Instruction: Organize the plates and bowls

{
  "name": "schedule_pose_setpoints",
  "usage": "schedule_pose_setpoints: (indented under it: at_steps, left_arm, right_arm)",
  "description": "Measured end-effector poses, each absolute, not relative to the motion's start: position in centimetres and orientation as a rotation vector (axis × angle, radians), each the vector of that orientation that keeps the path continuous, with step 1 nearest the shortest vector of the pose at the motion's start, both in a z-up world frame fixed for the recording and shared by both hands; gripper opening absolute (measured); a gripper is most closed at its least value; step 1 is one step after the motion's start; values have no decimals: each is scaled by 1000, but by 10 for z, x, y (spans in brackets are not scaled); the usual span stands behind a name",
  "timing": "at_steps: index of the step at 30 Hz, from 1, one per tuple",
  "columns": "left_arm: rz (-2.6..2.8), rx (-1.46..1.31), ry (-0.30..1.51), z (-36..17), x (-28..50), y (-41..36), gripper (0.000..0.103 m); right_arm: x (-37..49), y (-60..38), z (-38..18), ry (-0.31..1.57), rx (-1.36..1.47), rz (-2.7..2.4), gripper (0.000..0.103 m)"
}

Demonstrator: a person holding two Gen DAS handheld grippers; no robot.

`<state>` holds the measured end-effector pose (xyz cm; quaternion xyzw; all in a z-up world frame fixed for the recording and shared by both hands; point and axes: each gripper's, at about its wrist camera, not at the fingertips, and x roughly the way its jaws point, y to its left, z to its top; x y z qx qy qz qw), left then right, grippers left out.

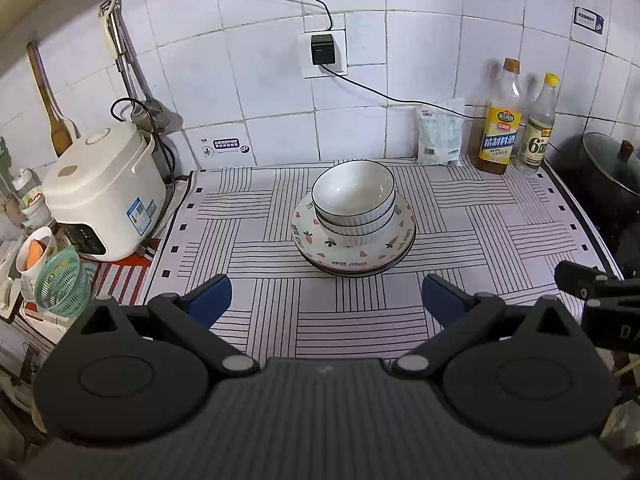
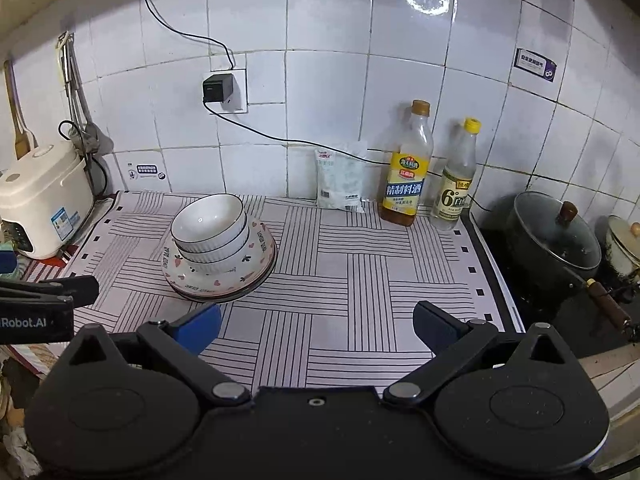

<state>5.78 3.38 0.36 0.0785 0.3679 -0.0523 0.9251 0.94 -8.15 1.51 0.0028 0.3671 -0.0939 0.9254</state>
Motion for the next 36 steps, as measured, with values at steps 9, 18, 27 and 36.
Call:
schedule_pose_setpoints:
  at_steps: [9, 18, 27, 36]
  left_arm:
    - [-141, 137, 718, -2, 50, 37, 103]
    - [-79, 128, 694, -5, 51, 45, 103]
    - [-50, 152, 669, -8, 50, 52, 103]
    - [-70, 137, 663, -8, 51, 50, 103]
  right_arm:
    - [7, -80, 6, 754, 7, -192, 103]
    - [5, -75, 4, 747, 5, -204, 103]
    - [6, -74, -1, 755, 24, -207, 103]
    - [7, -74, -3, 760, 8, -214, 103]
